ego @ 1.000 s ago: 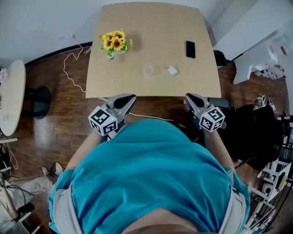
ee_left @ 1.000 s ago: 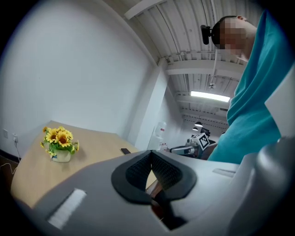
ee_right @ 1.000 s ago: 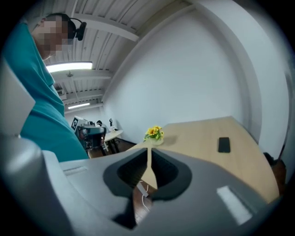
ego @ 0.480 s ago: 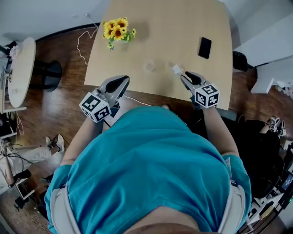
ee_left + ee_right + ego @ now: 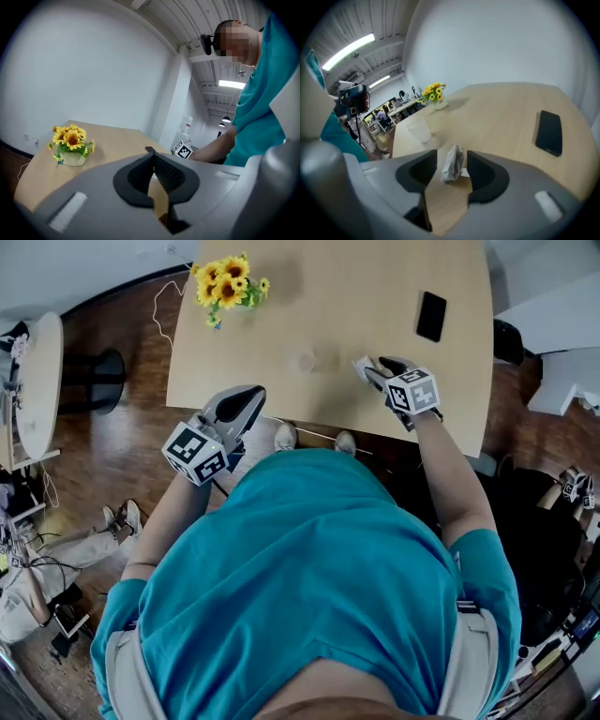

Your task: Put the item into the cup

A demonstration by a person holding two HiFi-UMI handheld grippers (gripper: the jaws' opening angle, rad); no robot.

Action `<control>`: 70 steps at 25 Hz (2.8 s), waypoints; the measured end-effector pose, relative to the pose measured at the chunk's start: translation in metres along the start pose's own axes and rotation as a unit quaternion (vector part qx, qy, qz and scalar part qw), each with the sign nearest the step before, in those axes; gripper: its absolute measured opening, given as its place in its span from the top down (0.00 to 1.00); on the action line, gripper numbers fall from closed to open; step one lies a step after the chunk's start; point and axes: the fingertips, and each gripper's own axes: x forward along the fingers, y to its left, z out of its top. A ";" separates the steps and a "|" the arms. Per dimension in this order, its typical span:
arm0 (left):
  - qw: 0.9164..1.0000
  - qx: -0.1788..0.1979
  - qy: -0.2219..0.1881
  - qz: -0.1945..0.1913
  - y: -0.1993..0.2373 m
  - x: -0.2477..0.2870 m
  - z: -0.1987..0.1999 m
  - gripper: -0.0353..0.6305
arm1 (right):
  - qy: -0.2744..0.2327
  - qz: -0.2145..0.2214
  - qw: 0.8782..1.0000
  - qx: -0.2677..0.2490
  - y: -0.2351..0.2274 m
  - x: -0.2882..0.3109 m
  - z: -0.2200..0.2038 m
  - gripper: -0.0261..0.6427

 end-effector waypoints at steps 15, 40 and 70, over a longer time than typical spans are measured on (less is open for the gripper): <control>0.999 -0.030 0.016 -0.033 0.063 0.017 -0.039 0.94 | 0.034 -0.064 0.997 -0.028 -0.004 0.014 -0.006 0.89; 0.998 -0.059 -0.014 -0.016 0.082 -0.020 -0.052 0.94 | 0.091 0.023 0.947 -0.306 0.141 0.072 0.096 0.90; 0.997 -0.077 -0.021 -0.001 0.099 -0.031 -0.057 0.94 | 0.222 0.033 0.897 -0.381 0.134 0.121 0.071 0.90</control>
